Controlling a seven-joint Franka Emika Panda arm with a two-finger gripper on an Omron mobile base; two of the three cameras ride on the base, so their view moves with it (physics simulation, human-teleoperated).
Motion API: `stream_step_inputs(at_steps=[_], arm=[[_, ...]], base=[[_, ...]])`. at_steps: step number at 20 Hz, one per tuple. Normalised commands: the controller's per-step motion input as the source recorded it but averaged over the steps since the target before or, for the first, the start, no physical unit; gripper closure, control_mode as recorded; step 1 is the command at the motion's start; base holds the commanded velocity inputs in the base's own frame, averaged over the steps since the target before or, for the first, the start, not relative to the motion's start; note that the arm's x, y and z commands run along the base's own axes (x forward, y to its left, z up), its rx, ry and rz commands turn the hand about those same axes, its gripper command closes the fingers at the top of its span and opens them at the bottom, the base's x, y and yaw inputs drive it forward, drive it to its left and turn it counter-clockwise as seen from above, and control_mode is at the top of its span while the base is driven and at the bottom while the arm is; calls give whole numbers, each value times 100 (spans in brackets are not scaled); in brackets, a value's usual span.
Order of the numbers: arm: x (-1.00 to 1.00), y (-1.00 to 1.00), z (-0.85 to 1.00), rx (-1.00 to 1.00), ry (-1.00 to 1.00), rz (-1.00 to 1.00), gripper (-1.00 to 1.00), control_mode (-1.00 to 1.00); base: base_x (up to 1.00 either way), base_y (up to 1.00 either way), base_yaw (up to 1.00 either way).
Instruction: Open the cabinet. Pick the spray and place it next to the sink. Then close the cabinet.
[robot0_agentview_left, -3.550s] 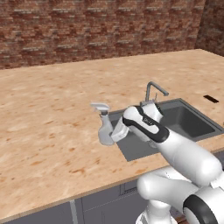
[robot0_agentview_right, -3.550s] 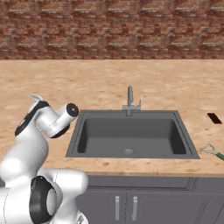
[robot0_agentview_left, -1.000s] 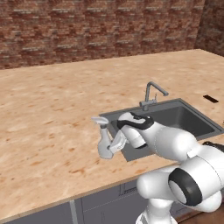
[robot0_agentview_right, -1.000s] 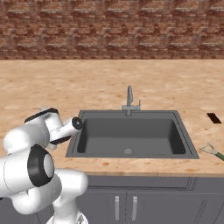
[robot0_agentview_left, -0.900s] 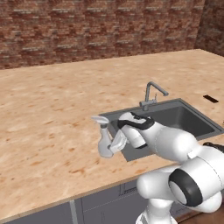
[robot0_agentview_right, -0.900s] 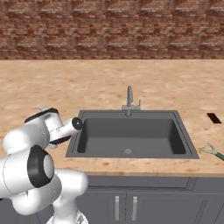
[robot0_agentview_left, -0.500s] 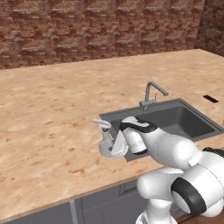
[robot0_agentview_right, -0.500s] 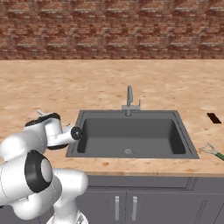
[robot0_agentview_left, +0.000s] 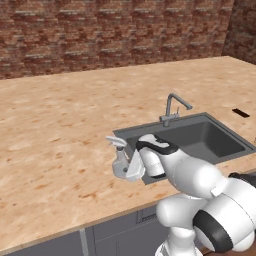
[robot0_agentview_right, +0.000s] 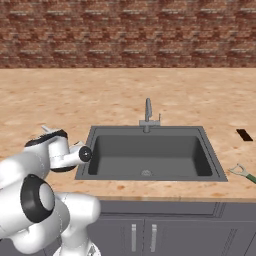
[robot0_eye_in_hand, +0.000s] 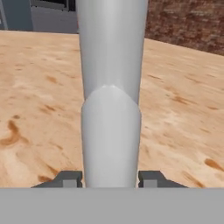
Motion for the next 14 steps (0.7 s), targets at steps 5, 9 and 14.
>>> stream_step_inputs(at_steps=[5, 9, 14], arm=[[0, 0, 0, 0, 0, 0, -100, -100], [0, 0, 0, 0, 0, 0, -100, -100], [0, 0, 0, 0, 0, 0, -100, -100]], base=[[0, 0, 0], [0, 0, 0], [0, 0, 0]])
